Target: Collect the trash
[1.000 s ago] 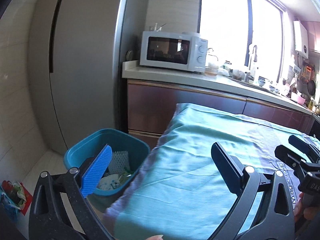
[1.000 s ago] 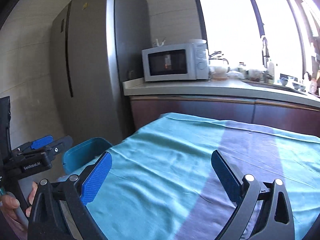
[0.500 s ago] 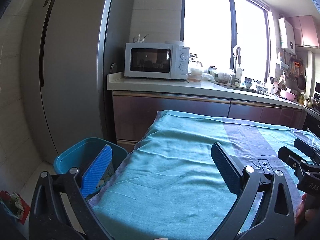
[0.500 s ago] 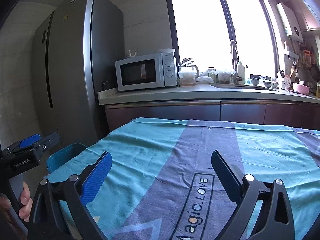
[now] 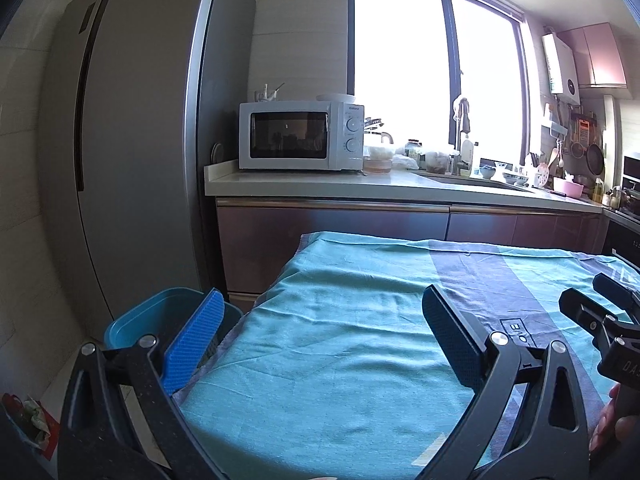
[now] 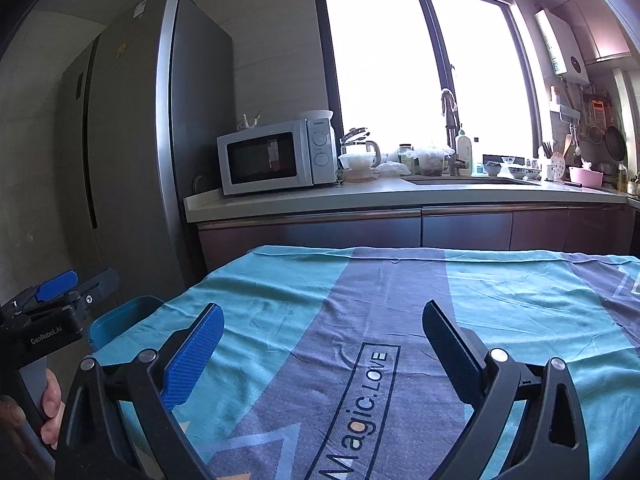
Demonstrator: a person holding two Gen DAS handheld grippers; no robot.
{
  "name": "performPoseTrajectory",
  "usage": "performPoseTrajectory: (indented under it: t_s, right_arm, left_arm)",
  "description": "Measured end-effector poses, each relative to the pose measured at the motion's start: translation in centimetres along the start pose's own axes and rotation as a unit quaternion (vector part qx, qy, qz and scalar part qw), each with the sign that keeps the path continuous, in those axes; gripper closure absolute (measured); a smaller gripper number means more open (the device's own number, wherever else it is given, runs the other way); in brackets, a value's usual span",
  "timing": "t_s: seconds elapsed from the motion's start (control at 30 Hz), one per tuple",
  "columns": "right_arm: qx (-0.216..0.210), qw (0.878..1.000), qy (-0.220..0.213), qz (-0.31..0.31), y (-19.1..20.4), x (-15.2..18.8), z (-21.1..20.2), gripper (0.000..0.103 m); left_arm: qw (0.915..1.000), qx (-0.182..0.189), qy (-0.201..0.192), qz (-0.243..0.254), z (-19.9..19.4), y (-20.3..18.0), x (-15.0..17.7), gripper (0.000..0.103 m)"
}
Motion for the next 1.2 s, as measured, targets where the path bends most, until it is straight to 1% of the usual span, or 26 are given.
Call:
performPoseTrajectory:
  t_s: [0.57, 1.2]
  right_arm:
    - [0.011, 1.0, -0.002, 0.008, -1.0, 0.1, -0.5, 0.007]
    - [0.018, 1.0, -0.015, 0.011, -1.5, 0.0, -0.9, 0.007]
  left_arm:
    - [1.0, 0.001, -0.005, 0.007, -0.1, -0.6, 0.0, 0.005]
    - [0.9999, 0.001, -0.01, 0.01, -0.1, -0.7, -0.2, 0.005]
Point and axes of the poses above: each gripper's, at about its wrist camera, not at the fingertips, and z roughly the way its jaws point, y to its left, x to its underside, the point moved 2 cm from there along z, roughly the way its jaws point
